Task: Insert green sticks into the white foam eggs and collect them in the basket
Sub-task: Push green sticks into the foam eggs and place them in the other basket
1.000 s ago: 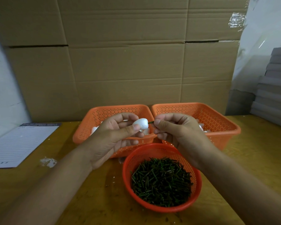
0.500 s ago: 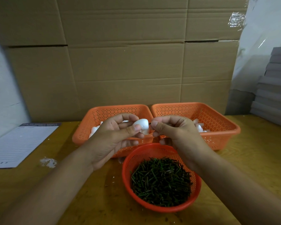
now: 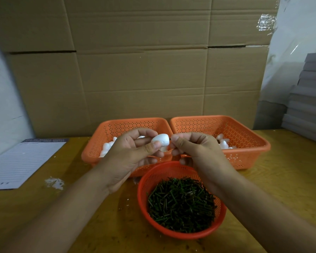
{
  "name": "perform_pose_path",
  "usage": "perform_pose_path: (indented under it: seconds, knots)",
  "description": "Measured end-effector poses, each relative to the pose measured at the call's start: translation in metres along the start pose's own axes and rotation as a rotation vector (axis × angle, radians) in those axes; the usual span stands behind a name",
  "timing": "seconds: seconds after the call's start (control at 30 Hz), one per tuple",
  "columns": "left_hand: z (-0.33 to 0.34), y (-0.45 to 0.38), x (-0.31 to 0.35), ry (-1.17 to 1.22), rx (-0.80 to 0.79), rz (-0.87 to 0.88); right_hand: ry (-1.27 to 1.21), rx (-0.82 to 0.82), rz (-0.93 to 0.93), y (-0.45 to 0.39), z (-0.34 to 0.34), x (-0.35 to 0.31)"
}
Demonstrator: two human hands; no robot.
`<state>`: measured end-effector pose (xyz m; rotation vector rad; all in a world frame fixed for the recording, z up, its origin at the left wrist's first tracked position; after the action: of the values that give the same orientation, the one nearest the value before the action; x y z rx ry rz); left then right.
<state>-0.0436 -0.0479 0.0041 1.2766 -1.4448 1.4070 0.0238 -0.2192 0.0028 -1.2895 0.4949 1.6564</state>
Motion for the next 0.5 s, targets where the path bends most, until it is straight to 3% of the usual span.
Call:
perform_pose_path:
  seconds: [0.5]
  knots:
    - [0.002,0.0,0.001,-0.042,0.077,0.034,0.115,-0.12,0.09,0.009,0.01,0.013]
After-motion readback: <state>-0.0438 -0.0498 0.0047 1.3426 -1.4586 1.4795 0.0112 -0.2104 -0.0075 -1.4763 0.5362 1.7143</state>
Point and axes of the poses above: each hand's wrist, its own y-axis away from the middle knuckle, its own z-axis out of the palm, x = y × z, the point moved 1 cm from there along -y, towards the middle knuckle, and after that the axes turned 15 degrees about -y, right-handed, at the moved point
